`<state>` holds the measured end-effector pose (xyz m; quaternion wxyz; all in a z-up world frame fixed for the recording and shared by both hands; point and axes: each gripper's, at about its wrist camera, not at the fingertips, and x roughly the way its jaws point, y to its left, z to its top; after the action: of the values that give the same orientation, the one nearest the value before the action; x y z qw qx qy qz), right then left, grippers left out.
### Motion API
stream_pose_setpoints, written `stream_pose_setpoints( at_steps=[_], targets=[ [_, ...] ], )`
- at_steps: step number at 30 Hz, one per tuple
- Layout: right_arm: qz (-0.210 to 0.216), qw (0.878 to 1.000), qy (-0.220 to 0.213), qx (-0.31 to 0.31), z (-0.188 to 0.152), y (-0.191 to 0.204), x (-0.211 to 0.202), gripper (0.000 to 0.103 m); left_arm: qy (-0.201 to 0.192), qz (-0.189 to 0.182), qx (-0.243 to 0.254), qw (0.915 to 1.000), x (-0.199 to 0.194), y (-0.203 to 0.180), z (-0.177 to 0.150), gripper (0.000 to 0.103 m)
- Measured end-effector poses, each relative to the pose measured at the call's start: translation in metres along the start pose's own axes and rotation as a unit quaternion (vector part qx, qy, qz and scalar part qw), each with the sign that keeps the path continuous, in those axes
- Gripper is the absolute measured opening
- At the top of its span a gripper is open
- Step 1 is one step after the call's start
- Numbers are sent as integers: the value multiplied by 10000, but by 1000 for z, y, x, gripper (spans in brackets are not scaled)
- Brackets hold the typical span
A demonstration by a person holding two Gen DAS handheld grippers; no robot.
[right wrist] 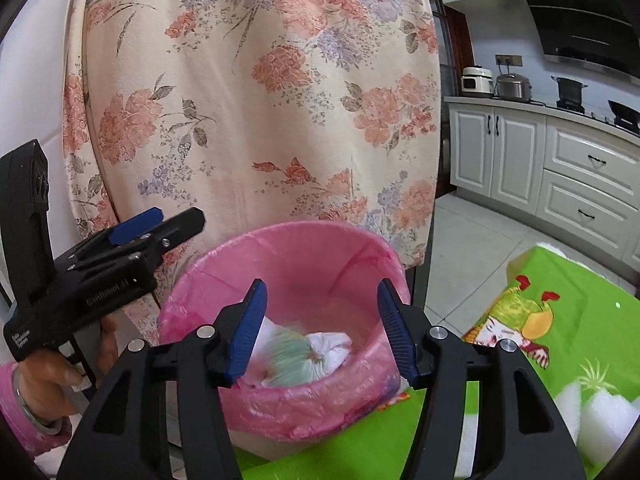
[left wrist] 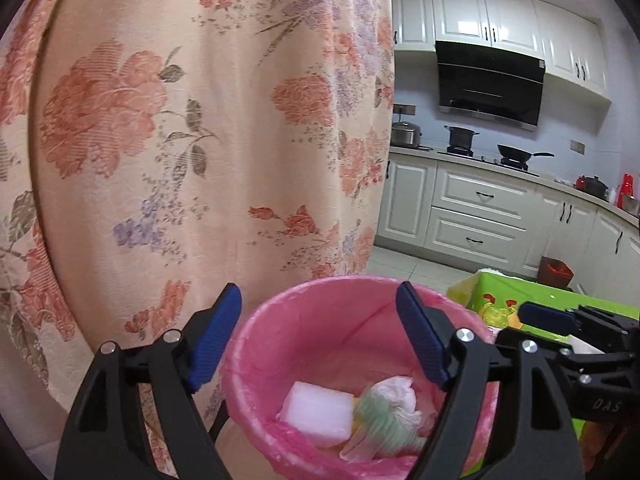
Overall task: Collect trash
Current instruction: 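Move both open grippers back over the table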
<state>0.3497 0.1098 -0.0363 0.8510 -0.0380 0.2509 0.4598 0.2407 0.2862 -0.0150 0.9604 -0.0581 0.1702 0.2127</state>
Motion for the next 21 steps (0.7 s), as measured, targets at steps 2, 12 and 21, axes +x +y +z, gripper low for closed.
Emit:
stream_pose_setpoints(
  at_steps=[2,12,21],
  targets=[
    [-32,10000,-14,-13,-3,-1,-6,55,2,-7,-37,10000,-6,0,-2,83],
    [-443,9986,-216,202,-25,-11,-71,65,70,-123,17,9999,-49,-22,-20,98],
    [-1114,9909,-253,708,-71,-39,-141,70,272,-679,235,9970,-76,-78,-47,98]
  ],
)
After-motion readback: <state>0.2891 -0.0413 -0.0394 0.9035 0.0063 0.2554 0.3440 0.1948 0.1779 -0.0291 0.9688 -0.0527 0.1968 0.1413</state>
